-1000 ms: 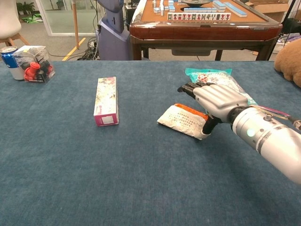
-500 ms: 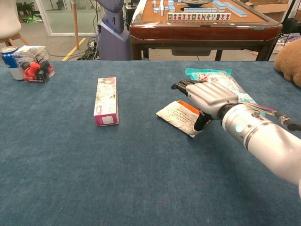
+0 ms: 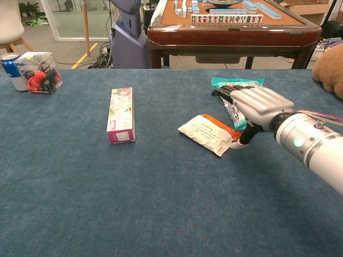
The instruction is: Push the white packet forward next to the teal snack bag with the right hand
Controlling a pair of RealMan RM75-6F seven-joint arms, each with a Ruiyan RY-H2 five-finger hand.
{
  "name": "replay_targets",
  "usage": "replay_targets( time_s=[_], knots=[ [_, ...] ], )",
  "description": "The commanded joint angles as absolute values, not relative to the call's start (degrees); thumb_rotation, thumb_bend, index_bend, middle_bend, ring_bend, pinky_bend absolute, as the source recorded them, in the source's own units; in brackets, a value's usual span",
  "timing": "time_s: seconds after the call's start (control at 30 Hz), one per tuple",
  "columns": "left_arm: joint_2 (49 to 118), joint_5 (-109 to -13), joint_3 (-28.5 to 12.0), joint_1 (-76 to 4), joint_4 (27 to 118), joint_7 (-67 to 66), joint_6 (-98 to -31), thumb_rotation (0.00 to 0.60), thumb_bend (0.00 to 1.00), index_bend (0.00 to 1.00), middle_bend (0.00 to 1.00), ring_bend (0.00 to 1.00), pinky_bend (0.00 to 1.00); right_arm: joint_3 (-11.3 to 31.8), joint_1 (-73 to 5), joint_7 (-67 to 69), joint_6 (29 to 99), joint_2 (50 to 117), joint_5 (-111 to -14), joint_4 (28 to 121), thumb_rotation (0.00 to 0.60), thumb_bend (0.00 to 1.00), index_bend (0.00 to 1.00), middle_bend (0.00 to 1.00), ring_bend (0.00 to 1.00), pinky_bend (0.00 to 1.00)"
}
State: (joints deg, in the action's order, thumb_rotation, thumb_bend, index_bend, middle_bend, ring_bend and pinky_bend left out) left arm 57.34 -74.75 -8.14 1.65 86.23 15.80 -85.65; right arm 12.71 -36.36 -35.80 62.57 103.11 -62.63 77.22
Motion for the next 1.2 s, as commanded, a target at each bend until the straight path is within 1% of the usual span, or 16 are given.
replay_targets(
  time_s=[0.03, 0.87, 1.2],
  knots=[
    [57.34, -74.63, -8.18, 1.63, 86.13, 15.94, -85.51, 0.6, 0.2, 0.29, 0.31, 0.21, 0.41, 13.01, -36.71, -35.7, 62.23, 103.28, -62.02, 76.56, 0.6, 0.0, 0.08, 0.02, 0.0, 0.08],
    [57.05, -74.97, -8.03, 1.7, 86.37, 16.23, -85.35, 0.6, 0.2, 0.29, 0.31, 0.21, 0.41, 15.67, -41.68, -34.8, 58.33, 108.84, -57.66, 65.5, 0.6, 0.0, 0.08, 0.02, 0.0, 0.08],
    [56.78, -74.99, -8.04, 1.9, 86.19, 17.34, -85.4, 0.6, 0.2, 0.29, 0.31, 0.21, 0.41, 16.75, -43.81, -34.66, 58.09, 111.54, -57.18, 63.58, 0.6, 0.0, 0.08, 0.02, 0.0, 0.08]
  ],
)
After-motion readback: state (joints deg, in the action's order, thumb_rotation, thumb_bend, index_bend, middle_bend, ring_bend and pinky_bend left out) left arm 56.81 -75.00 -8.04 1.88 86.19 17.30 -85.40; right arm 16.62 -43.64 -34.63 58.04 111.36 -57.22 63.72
